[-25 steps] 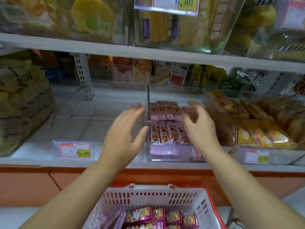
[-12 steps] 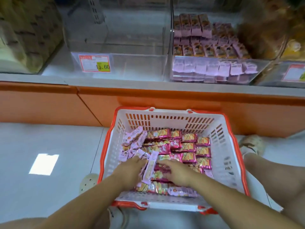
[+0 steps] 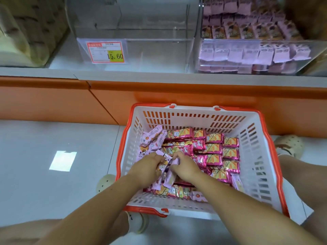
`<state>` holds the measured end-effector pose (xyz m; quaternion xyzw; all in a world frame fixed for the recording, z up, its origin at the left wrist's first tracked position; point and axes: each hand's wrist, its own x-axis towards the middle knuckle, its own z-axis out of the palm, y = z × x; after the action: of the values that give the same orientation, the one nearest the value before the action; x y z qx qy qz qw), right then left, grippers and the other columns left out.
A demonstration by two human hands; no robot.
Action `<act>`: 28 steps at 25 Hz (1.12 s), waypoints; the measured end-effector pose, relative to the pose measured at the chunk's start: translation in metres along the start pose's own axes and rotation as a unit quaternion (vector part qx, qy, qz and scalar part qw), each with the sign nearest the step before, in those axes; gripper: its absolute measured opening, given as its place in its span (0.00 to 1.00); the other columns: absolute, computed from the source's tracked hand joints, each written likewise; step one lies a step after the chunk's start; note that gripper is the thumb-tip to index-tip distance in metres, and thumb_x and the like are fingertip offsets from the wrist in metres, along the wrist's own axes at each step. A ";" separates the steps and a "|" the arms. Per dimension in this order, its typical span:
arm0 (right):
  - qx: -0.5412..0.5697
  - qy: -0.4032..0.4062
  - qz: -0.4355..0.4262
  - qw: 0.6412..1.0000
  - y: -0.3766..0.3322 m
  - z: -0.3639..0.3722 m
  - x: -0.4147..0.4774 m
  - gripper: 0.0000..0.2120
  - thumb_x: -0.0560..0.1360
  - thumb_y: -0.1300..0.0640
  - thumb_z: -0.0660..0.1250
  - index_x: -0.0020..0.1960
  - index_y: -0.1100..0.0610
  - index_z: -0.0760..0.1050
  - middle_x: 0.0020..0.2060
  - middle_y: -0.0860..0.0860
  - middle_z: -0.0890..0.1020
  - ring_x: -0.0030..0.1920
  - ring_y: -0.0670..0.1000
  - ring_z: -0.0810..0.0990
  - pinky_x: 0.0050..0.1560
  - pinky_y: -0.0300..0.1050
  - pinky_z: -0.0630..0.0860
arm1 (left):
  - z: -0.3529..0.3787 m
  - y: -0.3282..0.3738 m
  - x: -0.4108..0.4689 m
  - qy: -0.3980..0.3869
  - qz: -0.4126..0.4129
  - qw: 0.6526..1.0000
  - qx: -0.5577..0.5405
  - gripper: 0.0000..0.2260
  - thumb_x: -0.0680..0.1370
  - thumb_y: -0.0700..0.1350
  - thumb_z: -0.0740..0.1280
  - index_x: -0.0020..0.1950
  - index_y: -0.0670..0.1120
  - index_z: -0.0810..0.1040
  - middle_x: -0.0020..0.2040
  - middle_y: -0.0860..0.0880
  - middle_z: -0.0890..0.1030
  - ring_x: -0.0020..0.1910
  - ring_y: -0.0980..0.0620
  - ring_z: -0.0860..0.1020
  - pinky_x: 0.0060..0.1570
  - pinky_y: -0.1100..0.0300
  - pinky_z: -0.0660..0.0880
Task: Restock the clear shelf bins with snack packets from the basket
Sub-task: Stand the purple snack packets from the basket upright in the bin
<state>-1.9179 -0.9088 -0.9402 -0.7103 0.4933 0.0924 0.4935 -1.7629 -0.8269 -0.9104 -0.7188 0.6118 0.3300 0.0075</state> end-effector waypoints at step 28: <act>0.452 0.085 -0.026 0.887 0.015 -0.099 -0.089 0.22 0.72 0.70 0.70 0.60 0.52 0.75 0.57 0.57 0.75 0.49 0.60 0.83 0.52 0.55 0.81 | -0.052 0.084 -0.010 0.021 0.068 0.974 -0.216 0.20 0.76 0.44 0.70 0.66 0.54 0.72 0.61 0.53 0.75 0.54 0.52 0.77 0.51 0.61 0.75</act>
<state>-2.0092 -0.9336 -0.8458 -0.4278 0.5033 -0.2141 0.7196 -1.8132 -0.8602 -0.8323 -0.6670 0.5733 0.4390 -0.1837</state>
